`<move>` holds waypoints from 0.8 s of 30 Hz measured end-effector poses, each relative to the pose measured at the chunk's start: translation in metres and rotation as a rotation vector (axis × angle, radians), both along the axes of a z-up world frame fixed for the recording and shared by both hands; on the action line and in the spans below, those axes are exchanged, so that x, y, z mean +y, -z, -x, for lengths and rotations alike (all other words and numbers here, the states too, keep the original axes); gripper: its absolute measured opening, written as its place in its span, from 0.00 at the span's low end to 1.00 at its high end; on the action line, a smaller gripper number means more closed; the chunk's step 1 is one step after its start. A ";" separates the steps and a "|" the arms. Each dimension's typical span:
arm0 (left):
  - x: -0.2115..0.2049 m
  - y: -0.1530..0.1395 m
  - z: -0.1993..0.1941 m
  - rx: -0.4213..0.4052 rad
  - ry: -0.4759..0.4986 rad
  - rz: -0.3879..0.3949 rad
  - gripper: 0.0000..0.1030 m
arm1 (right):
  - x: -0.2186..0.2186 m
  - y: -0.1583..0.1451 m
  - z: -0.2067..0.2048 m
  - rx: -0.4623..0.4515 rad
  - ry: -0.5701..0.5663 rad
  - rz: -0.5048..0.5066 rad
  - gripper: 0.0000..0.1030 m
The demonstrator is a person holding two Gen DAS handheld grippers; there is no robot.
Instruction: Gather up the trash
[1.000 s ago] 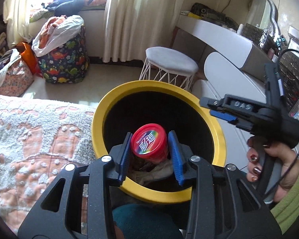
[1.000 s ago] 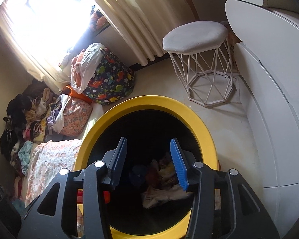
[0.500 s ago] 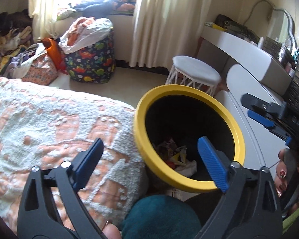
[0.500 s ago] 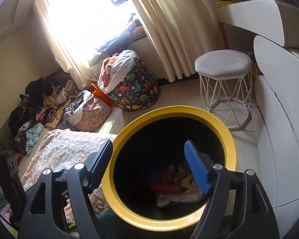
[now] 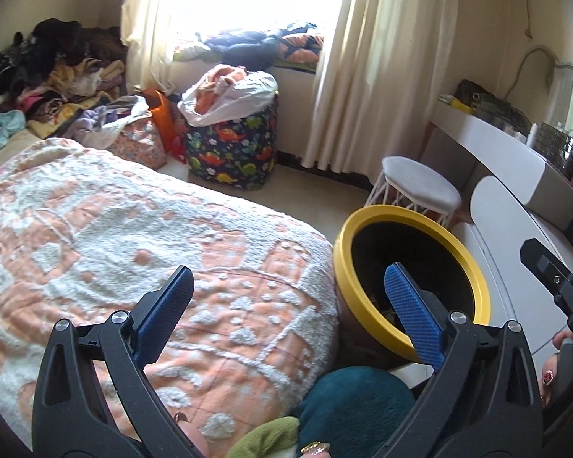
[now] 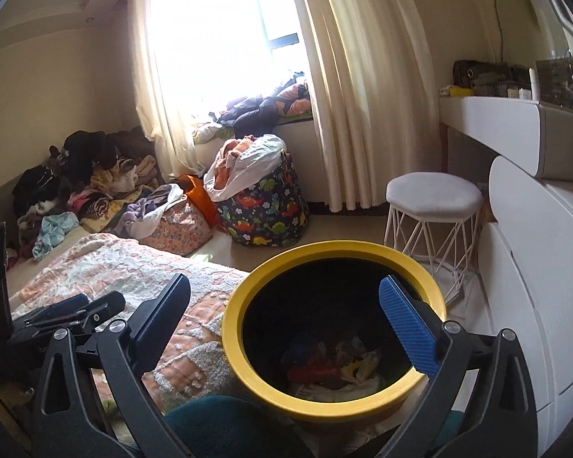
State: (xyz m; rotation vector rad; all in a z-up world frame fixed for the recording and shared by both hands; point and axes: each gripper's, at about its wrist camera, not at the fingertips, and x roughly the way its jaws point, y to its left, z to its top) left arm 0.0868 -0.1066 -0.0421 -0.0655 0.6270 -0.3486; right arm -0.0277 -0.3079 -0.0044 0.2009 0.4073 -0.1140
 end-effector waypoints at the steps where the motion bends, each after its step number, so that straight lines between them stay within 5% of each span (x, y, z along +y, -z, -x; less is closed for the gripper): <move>1: 0.004 -0.001 0.001 -0.005 -0.013 0.002 0.89 | 0.002 -0.001 0.002 -0.014 0.002 0.010 0.94; 24: 0.032 -0.014 0.028 -0.097 -0.082 -0.005 0.89 | 0.017 -0.013 0.014 -0.115 -0.012 0.056 0.94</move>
